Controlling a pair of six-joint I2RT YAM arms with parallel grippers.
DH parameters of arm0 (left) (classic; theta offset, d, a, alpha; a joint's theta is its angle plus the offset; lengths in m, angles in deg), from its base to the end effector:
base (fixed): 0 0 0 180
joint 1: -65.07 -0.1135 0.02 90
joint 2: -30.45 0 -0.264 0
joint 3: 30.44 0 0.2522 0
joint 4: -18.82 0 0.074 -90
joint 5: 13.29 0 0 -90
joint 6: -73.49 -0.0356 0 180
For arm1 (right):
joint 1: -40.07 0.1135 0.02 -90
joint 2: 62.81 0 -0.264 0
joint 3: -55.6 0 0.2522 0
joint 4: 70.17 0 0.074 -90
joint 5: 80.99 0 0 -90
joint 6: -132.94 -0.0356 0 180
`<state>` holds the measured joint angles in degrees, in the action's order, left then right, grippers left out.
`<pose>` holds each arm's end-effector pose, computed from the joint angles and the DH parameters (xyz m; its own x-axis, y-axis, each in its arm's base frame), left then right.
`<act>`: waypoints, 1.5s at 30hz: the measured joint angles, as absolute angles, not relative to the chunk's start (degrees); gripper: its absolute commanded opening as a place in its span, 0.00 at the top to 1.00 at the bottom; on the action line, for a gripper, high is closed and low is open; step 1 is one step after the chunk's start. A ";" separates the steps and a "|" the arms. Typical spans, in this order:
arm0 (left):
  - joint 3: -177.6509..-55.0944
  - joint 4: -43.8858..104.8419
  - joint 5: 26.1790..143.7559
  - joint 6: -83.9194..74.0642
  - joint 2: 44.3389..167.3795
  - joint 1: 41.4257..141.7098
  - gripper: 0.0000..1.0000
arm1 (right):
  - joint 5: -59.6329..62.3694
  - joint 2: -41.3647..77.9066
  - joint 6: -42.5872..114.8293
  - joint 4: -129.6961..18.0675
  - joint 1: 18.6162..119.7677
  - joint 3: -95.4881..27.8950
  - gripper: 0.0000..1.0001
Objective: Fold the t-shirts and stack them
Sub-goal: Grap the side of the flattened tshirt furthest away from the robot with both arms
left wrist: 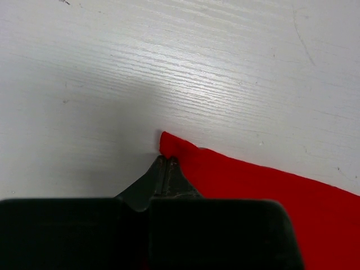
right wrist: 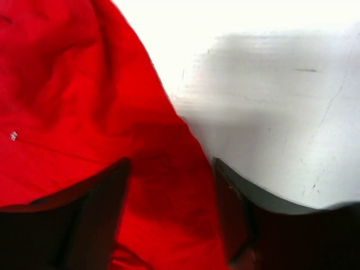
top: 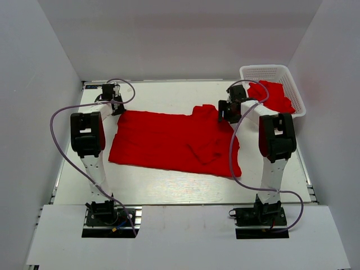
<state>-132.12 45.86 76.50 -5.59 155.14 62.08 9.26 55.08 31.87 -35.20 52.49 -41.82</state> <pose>0.4721 0.0248 0.1480 -0.7414 -0.2284 -0.6310 -0.1986 0.9729 -0.1189 0.4316 0.0949 0.1684 -0.8301 0.0138 -0.5574 -0.0543 0.9929 0.1054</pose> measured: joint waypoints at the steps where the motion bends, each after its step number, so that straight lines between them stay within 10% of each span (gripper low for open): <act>1: -132.12 45.86 76.70 -5.63 155.14 61.98 1.00 | 9.52 55.16 31.73 -35.20 52.53 -42.10 0.21; 23: -133.39 47.21 78.64 -7.27 155.62 61.74 1.00 | 12.71 60.30 34.55 -32.38 55.07 -49.69 0.32; 35: -135.45 48.72 79.34 -7.93 156.64 61.74 1.00 | 13.63 60.69 34.86 -32.73 55.29 -49.69 1.00; 45: -135.45 47.81 82.53 -11.49 156.71 61.56 1.00 | 12.50 60.61 34.66 -33.78 55.22 -49.40 1.00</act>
